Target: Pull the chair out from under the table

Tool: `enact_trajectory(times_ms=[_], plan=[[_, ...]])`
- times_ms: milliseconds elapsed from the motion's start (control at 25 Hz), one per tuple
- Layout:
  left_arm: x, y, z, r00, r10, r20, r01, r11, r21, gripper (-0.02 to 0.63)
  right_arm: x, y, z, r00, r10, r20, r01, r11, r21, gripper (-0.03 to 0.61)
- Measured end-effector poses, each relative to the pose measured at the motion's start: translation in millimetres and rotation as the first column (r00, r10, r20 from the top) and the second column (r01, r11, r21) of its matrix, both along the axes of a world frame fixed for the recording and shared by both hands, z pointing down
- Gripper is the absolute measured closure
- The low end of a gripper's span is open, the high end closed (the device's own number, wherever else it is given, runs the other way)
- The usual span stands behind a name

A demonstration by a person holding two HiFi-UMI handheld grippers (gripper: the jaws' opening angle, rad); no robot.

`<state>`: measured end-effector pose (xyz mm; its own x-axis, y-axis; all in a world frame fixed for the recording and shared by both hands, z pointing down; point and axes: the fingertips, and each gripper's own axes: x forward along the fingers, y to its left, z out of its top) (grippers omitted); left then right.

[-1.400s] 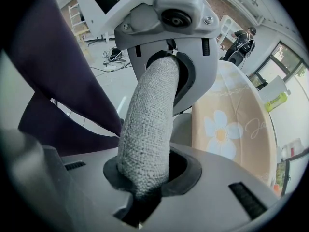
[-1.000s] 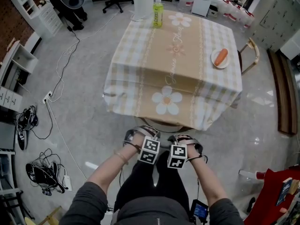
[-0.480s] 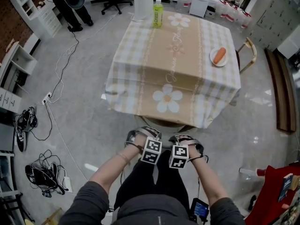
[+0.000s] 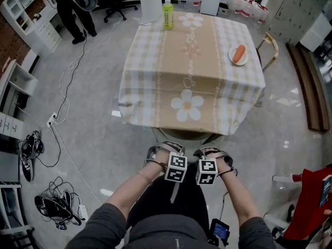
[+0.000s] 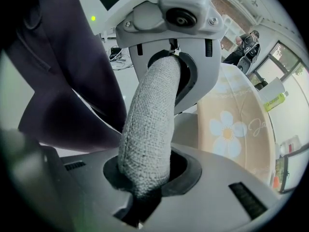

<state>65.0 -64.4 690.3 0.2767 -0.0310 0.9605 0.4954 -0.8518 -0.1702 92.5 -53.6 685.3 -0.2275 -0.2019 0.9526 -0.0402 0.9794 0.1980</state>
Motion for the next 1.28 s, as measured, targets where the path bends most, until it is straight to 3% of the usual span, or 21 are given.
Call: enact_trajectory(times_ms=[1280], plan=[[-13.2,45.8,-3.5,1.000,0.009,0.022,-0.009,1.000,0.005,0.525,-13.4,46.9,-4.2,1.000,0.026,-0.009,-0.026,1.000,-0.001,0.508]])
